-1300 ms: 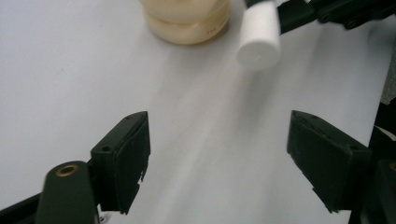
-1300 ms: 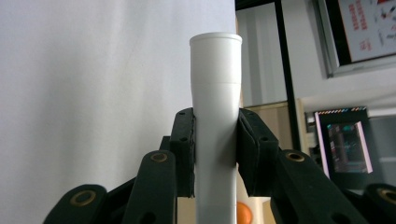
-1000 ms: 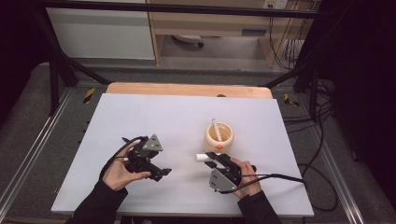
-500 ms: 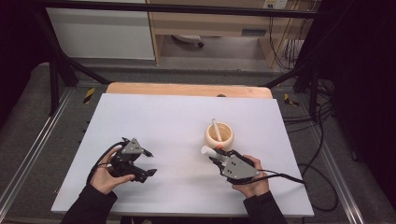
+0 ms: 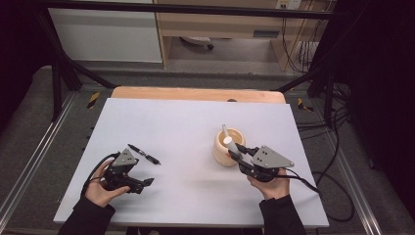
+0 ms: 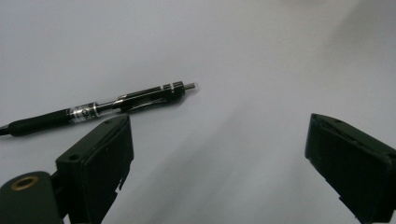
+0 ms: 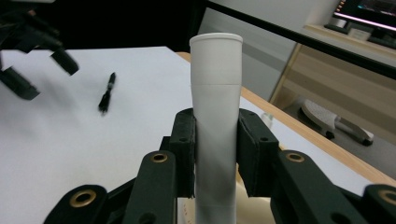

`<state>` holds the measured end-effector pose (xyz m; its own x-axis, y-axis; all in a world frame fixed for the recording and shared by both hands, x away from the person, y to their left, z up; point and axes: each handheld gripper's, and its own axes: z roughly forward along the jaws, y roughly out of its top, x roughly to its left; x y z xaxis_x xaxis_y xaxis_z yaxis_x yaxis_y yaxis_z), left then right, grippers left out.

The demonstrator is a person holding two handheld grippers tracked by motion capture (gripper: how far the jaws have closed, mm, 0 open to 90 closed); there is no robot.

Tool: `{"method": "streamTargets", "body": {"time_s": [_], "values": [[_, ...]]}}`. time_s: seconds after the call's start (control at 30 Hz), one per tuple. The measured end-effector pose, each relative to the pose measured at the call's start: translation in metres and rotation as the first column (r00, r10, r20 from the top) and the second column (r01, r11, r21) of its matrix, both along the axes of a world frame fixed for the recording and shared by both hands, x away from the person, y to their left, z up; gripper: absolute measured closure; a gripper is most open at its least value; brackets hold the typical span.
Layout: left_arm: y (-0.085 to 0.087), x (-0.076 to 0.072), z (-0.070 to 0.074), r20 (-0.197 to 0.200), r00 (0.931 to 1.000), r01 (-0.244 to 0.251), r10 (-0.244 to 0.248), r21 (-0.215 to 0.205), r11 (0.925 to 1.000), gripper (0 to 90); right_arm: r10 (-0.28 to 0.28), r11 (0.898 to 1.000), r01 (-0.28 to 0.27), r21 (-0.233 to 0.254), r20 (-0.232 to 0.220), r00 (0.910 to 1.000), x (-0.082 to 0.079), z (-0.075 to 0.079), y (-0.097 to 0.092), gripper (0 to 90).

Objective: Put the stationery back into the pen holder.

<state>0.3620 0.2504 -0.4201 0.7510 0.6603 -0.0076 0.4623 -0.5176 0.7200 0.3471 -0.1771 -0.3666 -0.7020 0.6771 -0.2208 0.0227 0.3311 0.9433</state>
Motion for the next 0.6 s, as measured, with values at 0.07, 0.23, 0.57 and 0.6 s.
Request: {"method": "streamTargets", "body": {"time_s": [0.07,0.23,0.57,0.6], "values": [[0.002,0.000,-0.001,-0.002,1.0000,-0.006,0.006,0.001,1.0000,8.1,-0.022,0.999,0.022,0.023,-0.019,0.9996,0.005,0.002,-0.001,69.8],[0.007,-0.001,-0.003,0.005,0.9997,-0.025,0.025,-0.013,0.9996,8.1,-0.064,0.991,0.072,0.110,-0.075,0.9951,0.019,0.003,-0.003,69.8],[0.017,0.000,-0.006,0.005,0.9990,-0.045,0.045,-0.030,0.9986,8.1,-0.131,0.961,0.159,0.227,-0.133,0.9824,0.045,0.000,0.002,69.8],[0.017,0.000,-0.006,0.007,0.9988,-0.048,0.048,-0.031,0.9984,8.1,-0.136,0.958,0.164,0.234,-0.134,0.9817,0.047,-0.001,0.002,69.8]]}}
